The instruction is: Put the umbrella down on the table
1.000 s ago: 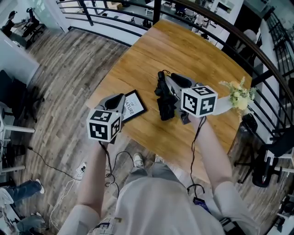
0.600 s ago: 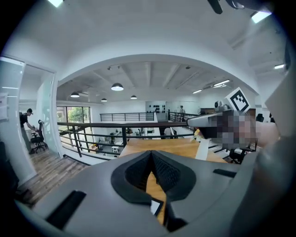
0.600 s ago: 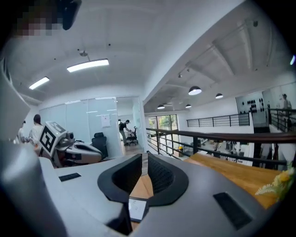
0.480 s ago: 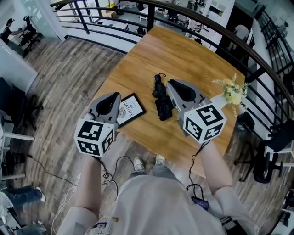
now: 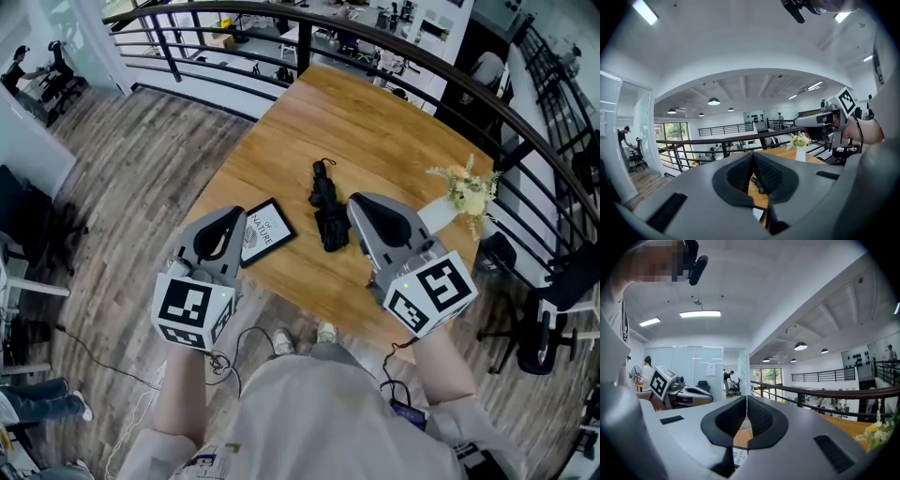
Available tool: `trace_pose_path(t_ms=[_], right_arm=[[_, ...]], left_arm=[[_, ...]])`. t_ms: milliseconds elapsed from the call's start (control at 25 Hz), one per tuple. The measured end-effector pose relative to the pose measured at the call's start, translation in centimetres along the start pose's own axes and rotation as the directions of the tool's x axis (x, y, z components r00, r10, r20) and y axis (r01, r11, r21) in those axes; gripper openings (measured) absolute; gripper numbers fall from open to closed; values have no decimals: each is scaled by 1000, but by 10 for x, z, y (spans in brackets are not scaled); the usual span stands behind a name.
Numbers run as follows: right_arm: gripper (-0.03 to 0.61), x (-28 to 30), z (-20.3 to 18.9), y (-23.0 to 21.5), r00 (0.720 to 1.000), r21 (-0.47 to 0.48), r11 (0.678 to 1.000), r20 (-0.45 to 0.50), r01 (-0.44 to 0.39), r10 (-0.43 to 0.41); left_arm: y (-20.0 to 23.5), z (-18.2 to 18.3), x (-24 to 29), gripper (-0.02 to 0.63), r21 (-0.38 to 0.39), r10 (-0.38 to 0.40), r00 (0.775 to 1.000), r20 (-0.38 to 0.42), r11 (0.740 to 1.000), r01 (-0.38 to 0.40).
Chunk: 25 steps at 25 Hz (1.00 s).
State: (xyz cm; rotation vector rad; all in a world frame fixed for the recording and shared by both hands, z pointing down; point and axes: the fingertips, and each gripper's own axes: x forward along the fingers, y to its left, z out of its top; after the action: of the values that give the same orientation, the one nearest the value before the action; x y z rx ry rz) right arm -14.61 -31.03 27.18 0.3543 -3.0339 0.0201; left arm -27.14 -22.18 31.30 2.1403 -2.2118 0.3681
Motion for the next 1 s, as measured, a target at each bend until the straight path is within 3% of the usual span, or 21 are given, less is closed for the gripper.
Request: trace_pose_path(t_ms=[280,560,1000], right_arm=[[28,-24,6,17,999,-15,1000,51,-6,7],[26,-32,3,38,994,27,996,70,-82,80],[26,-37,2,28,997,10,999,65,-51,50]], left_arm=[[-16,1,-17,17,28,-13,1000,8,1000,13],[-22,8,-28,17,18,-13,1000,27,1000,12],[-27,1,-35,17,-3,-1,1000,0,1000,1]])
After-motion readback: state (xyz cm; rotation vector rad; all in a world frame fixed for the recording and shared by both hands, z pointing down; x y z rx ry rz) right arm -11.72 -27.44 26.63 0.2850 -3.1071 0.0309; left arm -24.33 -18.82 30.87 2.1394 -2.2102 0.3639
